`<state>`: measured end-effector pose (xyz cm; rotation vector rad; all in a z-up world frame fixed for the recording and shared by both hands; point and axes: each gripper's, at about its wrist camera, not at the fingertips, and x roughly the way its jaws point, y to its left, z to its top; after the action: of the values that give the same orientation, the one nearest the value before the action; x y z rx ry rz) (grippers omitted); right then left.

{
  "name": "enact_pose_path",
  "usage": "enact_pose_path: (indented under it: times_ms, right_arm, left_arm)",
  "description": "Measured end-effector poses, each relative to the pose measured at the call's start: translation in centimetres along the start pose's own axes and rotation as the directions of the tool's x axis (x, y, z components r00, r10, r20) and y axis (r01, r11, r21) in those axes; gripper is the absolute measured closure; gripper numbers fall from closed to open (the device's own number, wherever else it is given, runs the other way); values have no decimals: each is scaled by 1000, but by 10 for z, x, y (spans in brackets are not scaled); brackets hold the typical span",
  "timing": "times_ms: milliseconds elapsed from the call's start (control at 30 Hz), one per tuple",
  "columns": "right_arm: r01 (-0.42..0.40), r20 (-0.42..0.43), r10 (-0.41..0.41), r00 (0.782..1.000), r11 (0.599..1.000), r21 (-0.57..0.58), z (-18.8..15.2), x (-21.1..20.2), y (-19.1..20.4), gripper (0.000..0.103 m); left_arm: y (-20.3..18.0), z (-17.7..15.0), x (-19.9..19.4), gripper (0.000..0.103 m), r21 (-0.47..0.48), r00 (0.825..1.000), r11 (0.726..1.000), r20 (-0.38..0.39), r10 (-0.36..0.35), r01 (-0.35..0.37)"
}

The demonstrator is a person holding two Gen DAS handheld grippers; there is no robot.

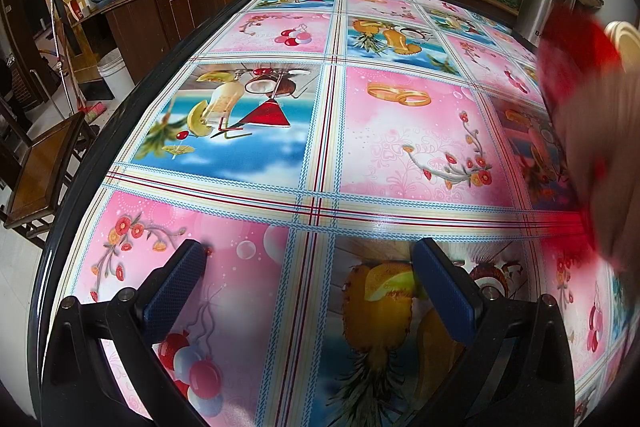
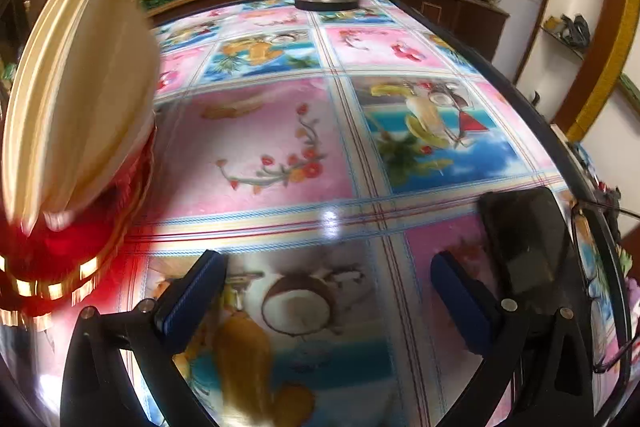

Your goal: Organize plates and bowls

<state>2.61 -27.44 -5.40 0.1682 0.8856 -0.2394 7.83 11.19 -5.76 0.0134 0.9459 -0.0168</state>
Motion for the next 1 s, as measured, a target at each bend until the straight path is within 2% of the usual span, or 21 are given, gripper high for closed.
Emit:
enact_pose_path:
  times_ms: [1000]
  right_arm:
    - [-7,1,7,1000,1000,5,1,-1,-1,0]
  left_arm:
    - [0,0,-1,0,6,1000,1000,12,10,-11]
